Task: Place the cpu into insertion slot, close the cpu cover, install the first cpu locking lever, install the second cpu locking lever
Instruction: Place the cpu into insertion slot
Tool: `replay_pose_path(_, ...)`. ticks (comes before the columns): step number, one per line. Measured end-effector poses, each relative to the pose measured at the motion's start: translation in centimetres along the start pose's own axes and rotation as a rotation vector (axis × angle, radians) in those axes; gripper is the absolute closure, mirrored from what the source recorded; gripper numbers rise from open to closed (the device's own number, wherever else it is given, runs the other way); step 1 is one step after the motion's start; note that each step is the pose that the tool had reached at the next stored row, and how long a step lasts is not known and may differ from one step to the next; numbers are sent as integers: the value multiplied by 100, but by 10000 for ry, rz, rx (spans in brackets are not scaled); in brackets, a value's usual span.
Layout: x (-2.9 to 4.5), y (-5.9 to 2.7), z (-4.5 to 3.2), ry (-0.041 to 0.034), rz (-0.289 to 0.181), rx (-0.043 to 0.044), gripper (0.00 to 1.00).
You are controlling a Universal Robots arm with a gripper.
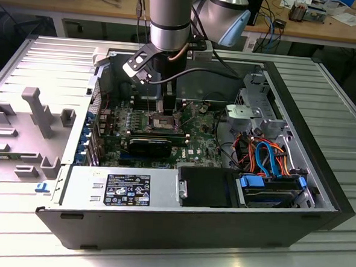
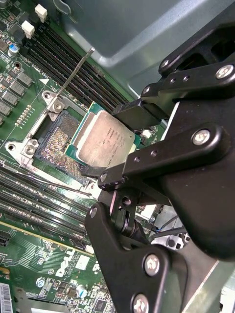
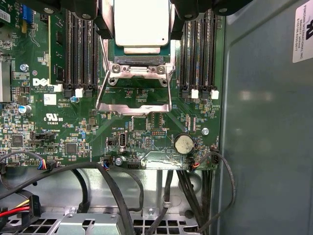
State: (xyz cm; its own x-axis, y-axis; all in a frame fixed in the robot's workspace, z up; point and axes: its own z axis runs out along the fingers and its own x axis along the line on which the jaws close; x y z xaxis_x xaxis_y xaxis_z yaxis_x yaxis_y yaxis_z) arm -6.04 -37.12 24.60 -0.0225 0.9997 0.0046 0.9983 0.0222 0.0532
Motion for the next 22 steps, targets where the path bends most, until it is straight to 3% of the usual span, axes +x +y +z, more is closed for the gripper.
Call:
replay_pose_path(7,1,-1,18,6,1,-3,46)
replay_pose_path(9,-1,-7,132,-16,20,0,46)
replay_pose_path(12,-18,-12,172,-19,52,26,46)
replay_pose_path(22,-30,-16,199,-22,100,25,46)
